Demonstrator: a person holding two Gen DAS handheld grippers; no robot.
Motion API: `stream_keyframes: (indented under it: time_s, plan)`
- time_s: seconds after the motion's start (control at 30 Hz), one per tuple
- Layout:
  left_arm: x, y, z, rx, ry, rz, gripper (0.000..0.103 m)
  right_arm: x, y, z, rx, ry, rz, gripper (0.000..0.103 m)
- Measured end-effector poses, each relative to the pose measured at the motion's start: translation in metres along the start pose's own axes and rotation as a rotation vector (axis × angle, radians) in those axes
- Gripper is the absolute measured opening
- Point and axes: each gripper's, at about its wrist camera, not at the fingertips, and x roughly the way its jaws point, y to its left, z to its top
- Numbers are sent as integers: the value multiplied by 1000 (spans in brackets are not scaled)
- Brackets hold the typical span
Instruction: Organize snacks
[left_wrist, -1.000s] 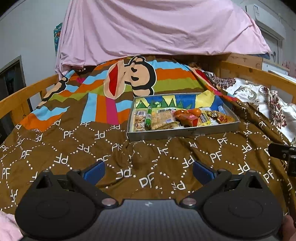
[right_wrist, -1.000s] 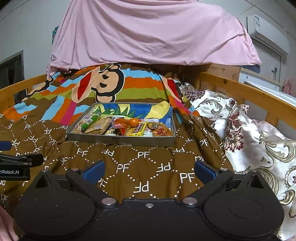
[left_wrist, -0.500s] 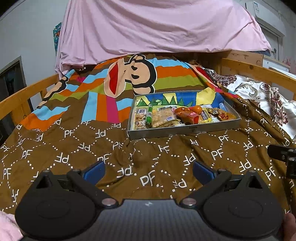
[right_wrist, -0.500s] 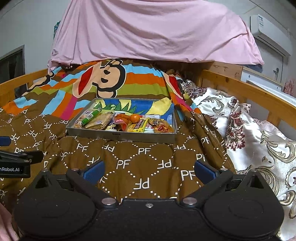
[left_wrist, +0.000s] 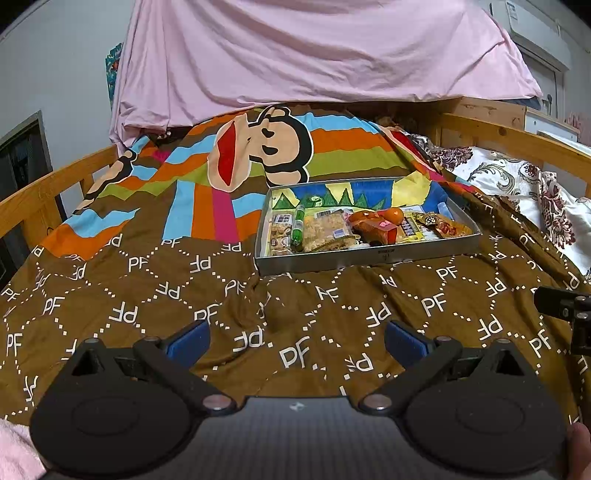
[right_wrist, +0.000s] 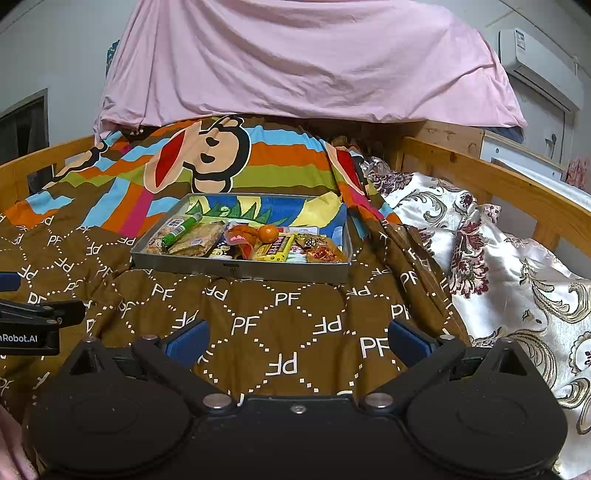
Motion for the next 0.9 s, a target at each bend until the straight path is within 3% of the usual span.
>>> stream_keyframes:
  time_s: [0.9]
  plan:
    - [2,-2,2,23,31,33,103,0,0,-2,0,5,2,102]
